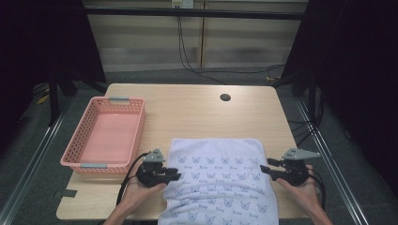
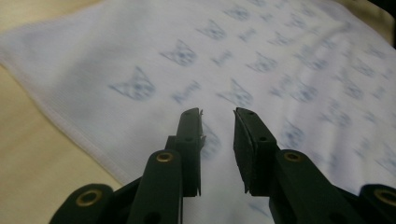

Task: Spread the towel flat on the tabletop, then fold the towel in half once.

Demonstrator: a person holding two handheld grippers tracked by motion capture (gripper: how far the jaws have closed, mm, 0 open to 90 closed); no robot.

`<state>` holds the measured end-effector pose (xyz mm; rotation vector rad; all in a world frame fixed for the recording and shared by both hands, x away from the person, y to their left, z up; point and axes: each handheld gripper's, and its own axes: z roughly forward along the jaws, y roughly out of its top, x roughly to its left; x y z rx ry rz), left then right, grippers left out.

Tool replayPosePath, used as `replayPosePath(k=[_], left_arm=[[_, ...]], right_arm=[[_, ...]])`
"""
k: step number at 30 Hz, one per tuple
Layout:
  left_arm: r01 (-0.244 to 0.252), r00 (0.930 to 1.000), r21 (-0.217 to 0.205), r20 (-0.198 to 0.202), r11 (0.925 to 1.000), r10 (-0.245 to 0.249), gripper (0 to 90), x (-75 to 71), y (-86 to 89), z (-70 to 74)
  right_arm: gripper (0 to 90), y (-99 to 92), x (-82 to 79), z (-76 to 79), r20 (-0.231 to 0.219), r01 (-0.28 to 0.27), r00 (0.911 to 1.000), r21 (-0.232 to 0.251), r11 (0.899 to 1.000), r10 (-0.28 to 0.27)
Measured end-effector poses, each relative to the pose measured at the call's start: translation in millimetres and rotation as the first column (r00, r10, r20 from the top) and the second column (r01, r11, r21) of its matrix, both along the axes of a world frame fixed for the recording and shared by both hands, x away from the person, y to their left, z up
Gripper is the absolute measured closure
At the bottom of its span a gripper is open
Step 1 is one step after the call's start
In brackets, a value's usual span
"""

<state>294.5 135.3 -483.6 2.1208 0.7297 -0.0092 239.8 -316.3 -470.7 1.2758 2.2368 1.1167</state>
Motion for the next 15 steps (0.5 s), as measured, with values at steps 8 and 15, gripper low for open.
replayPosePath(k=[8,15], left_arm=[[-0.077,0.9969,0.034,-0.015,0.9964,0.078,64.2,34.8,-2.0,-9.3],[-0.13,0.9914,0.044,-0.002,0.9905,0.131,55.8,49.2,0.7,-14.2]], right_arm=[[51.3,-7.7,59.8,-7.4,0.018,0.054,0.9984,-0.023,0.998,-0.054],[50.1,0.8,100.0,-24.7,-0.017,0.068,0.9974,-0.084,0.994,-0.07]])
